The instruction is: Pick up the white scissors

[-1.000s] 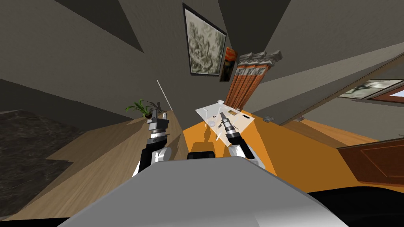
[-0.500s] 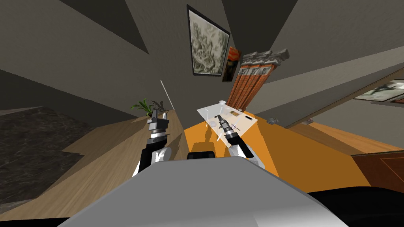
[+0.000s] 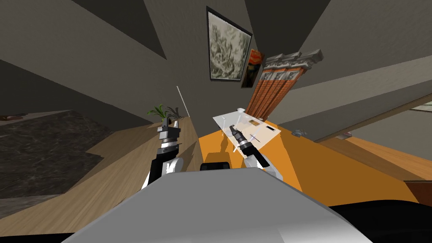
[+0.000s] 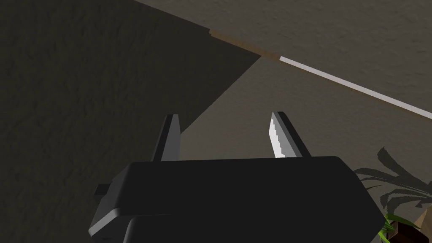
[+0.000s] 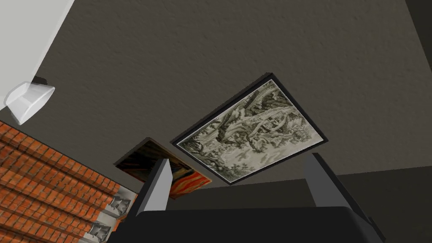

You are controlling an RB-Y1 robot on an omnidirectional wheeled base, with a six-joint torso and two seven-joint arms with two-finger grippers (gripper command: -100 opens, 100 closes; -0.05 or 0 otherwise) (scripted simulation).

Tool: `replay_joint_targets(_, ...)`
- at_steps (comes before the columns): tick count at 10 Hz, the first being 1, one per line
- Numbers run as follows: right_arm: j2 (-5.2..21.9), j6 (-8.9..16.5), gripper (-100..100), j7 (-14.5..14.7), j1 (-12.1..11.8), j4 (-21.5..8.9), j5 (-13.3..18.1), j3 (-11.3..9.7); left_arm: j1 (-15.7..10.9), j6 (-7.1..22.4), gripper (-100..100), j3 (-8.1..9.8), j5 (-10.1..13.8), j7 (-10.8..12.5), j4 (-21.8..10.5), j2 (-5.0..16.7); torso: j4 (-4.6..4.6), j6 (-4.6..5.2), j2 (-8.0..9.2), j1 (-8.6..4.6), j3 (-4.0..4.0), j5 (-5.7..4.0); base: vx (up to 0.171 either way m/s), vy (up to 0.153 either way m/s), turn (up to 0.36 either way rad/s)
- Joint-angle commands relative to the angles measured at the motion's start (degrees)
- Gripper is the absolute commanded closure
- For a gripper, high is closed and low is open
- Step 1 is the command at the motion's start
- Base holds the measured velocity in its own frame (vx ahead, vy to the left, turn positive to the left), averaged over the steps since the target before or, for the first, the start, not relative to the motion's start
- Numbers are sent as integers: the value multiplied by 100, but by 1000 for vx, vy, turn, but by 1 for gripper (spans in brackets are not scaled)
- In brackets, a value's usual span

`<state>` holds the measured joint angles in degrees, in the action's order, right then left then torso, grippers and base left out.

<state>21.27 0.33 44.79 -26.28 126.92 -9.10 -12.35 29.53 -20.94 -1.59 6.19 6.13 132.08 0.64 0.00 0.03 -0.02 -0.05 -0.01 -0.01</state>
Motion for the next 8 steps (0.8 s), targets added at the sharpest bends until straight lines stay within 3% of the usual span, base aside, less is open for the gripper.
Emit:
replay_joint_targets(1,30,64,-100,184,7,0,-19,-6,0,0,0,0,0,0,0,0,0,0,0,0,0,0,1,-6,-14)
replay_joint_targets(2,193,325,-100,407,24,-38,-107,-114,0,0,0,0,0,0,0,0,0,1,0,1,0,0,2,-5,176)
replay_joint_targets(4,193,394,-100,634,24,-38,-107,-114,0,0,0,0,0,0,0,0,0,0,-2,0,-1,0,3,-8,53)
replay_joint_targets(5,366,650,-100,851,39,-79,-190,-223,0,0,0,0,0,0,0,0,0,2,-1,1,0,0,7,-3,142)
replay_joint_targets(7,366,730,-100,1085,39,-79,-190,-223,0,0,0,0,0,0,0,0,-1,0,-3,1,-2,0,5,-7,71)
replay_joint_targets(8,546,990,-100,1291,51,-122,-268,-331,0,0,0,0,0,0,0,0,0,2,-2,1,-1,0,9,-4,196)
